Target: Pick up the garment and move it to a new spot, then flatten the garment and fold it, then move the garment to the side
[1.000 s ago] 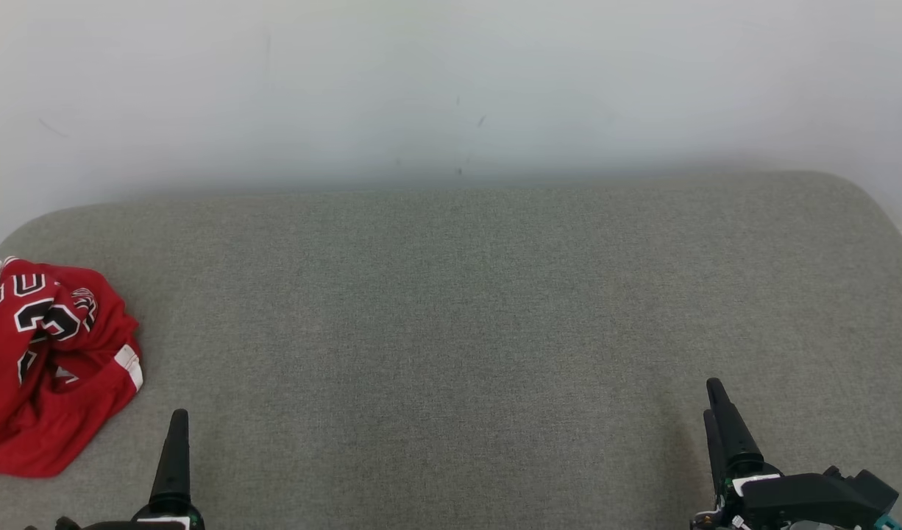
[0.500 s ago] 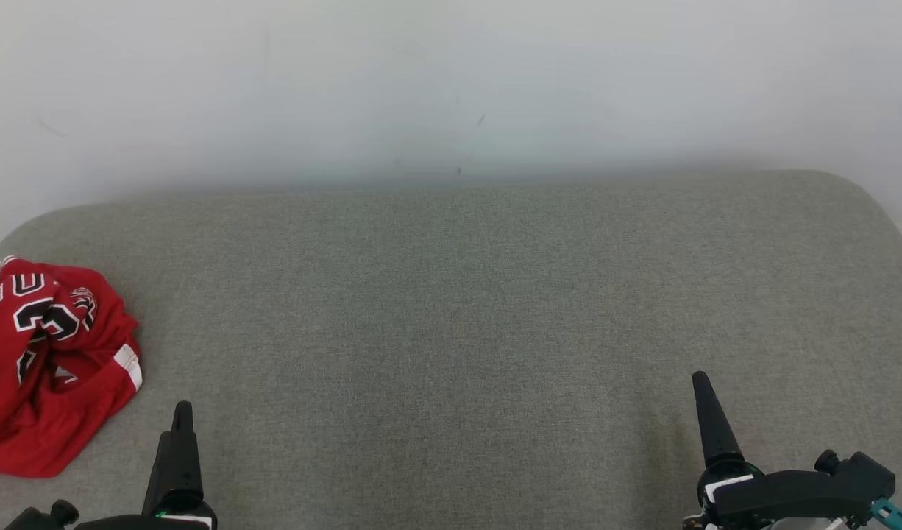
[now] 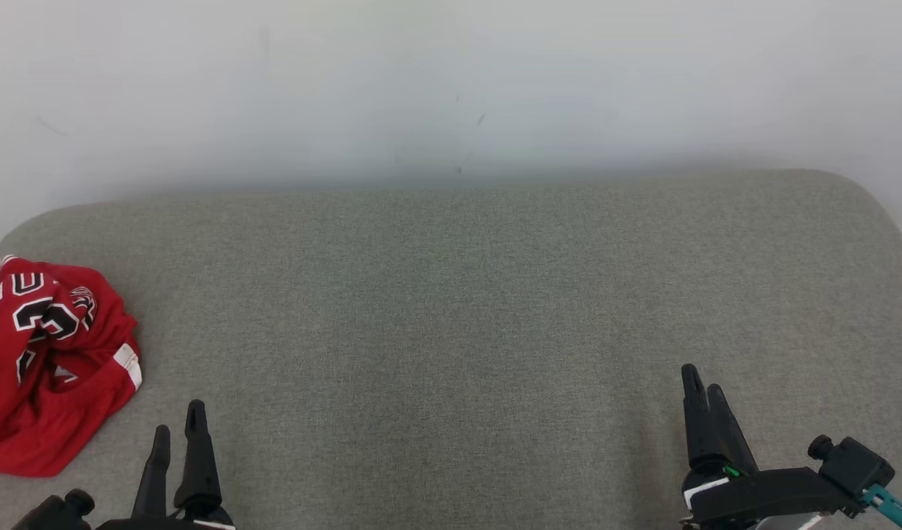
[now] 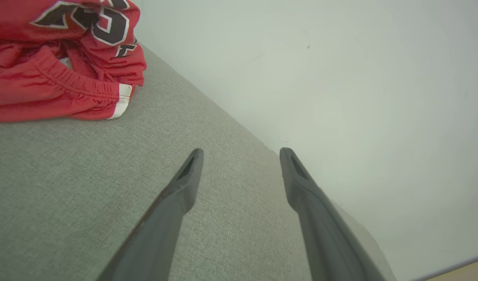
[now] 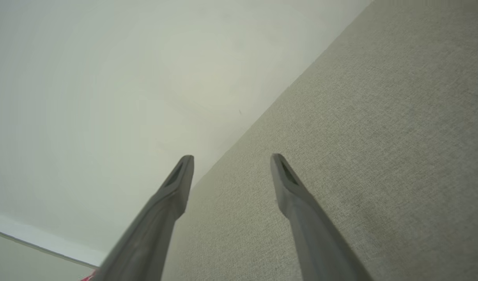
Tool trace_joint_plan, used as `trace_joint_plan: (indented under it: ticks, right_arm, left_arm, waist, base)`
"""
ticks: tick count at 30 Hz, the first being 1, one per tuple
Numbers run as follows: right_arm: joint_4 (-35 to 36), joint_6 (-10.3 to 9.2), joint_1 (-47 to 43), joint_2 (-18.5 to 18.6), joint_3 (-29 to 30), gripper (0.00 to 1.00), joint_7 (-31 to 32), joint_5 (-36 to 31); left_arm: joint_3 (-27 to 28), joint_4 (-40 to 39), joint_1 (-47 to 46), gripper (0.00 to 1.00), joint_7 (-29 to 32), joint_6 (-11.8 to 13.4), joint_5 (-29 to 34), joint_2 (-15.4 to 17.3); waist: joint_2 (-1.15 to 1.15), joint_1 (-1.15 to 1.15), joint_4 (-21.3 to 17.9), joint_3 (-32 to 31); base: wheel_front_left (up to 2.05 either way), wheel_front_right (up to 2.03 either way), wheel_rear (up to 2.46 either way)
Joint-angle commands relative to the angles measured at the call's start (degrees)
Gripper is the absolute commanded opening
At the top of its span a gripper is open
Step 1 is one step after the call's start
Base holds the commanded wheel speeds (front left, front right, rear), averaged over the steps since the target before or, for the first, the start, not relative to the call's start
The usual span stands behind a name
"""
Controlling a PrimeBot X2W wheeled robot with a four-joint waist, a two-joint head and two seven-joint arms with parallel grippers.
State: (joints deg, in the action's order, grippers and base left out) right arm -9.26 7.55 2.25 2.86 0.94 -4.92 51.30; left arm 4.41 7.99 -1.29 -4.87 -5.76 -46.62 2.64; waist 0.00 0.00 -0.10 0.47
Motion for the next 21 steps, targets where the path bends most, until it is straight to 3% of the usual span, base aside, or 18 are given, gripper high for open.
trace_joint_plan:
  ticks: [1,21]
  right_arm:
    - [0.9,-0.05,0.1,0.3,-0.7,1.00,-0.6,-3.8]
    - [2.1,-0.07,-0.6,0.1,-1.4,1.00,-3.8,-22.1]
  left_arm:
    - [-0.1,-1.0,0.0,1.00,-0.6,0.2,2.9,0.2]
    - [-0.8,-1.9,1.2,1.00,-3.8,1.1,18.7,0.7]
  waist:
    - [0.00,0.00,0.0,0.0]
    - [0.00,0.00,0.0,0.0]
  base:
    - [0.00,0.00,0.00]
    - [0.00,0.00,0.00]
